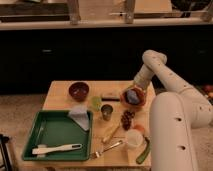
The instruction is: Place sponge in red bowl
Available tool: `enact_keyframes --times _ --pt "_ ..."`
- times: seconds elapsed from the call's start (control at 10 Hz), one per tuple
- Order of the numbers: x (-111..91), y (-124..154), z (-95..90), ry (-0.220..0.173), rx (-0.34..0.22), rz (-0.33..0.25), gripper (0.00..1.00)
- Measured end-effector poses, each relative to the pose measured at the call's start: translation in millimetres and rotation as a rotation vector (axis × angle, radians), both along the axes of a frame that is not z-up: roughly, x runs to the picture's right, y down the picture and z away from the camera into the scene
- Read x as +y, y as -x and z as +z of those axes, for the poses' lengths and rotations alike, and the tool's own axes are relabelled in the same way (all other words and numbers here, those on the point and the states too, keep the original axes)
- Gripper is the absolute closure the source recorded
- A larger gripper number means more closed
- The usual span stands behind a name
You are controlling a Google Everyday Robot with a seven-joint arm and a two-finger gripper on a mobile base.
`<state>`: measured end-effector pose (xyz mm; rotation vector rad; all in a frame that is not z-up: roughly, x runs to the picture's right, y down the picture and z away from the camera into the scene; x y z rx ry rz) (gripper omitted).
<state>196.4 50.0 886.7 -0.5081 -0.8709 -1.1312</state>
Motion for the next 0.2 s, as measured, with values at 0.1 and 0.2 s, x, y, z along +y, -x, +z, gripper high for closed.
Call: enact_keyframes --times 0.1,0.2 --pt "-1.6 0.9 -1.1 -0.011 -0.010 0.001 0.20" --pt "-2.4 1.0 -1.8 -0.019 -0.018 0.002 0.20"
